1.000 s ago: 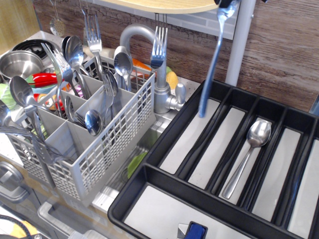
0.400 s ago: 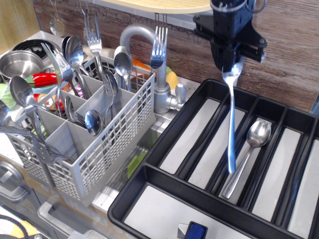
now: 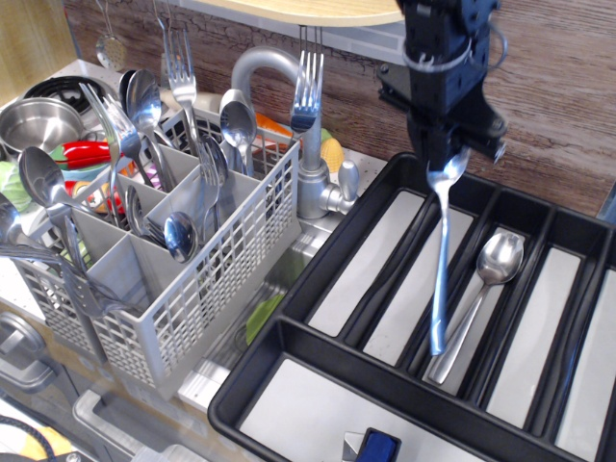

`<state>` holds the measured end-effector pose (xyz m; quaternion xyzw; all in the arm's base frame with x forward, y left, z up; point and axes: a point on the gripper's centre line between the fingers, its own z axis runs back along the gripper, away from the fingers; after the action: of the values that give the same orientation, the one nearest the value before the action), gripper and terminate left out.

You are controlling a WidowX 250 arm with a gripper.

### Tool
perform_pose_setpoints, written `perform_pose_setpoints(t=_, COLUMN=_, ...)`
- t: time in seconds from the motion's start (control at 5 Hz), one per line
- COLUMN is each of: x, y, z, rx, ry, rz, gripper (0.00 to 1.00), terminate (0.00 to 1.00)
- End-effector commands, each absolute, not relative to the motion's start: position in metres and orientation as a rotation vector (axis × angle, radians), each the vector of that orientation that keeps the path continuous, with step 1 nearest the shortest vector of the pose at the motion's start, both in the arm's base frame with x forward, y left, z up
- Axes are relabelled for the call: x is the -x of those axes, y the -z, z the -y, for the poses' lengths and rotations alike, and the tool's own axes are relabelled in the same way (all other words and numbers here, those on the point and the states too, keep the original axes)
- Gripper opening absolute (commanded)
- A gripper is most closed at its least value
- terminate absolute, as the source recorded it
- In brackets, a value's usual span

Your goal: Put big spoon from basket to tray

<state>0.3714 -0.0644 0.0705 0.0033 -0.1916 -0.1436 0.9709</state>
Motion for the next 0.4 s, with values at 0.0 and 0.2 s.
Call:
perform_pose_setpoints(t=0.0, x=-0.372, y=-0.048, z=0.089, rx=-0.025, ry=0.373, rz=0.503, gripper=0.0, terminate=0.0)
perform_pose_setpoints(t=0.2, x=-0.37, y=-0.025, z=0.096, rx=0.025, ry=0.349, rz=0.543, gripper=0.0, terminate=0.0)
